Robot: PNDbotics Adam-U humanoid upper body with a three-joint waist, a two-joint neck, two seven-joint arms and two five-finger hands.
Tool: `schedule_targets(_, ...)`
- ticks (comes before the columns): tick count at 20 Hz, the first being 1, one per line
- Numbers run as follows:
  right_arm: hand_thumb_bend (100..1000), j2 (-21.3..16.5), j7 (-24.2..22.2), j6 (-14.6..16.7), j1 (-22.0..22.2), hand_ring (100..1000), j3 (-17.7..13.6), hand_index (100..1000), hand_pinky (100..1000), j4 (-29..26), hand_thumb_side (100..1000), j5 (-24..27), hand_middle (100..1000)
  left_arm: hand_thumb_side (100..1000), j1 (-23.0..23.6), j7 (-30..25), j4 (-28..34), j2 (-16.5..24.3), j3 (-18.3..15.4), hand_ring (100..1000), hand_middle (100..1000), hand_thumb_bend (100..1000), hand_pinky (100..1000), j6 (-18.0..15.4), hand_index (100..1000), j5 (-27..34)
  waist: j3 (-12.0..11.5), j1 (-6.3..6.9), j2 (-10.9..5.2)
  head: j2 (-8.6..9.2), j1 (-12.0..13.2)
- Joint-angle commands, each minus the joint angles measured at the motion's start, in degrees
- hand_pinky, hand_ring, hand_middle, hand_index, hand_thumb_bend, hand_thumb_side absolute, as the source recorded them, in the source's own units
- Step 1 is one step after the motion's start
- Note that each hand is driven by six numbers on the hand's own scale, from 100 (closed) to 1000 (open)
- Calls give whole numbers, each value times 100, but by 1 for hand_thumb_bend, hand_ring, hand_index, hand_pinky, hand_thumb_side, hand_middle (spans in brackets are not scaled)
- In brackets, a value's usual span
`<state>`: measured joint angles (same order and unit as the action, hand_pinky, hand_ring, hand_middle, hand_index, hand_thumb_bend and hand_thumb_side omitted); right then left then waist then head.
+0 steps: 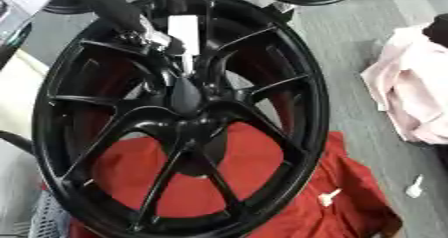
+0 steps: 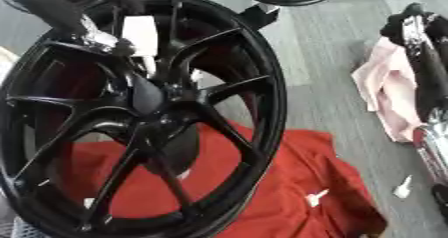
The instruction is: Pull the pin out of the wheel hub.
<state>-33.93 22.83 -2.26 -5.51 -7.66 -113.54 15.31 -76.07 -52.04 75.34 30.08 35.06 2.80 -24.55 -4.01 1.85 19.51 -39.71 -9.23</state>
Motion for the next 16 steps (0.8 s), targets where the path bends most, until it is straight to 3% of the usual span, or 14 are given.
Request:
schedule_targets(1, 100, -60, -4, -18, -33, 681, -15, 599, 814, -105, 659, 44, 556, 736, -73, 7, 115, 169, -88, 914, 850, 433, 943, 63, 947, -11, 7, -21, -86, -5, 6)
schedule_targets(16, 100, 39, -33, -38, -38, 682, 17, 599, 816, -105, 678, 50, 557, 699, -68, 7, 21, 40, -245, 908, 845, 374, 930, 244, 947, -247, 52, -11, -2, 82, 86)
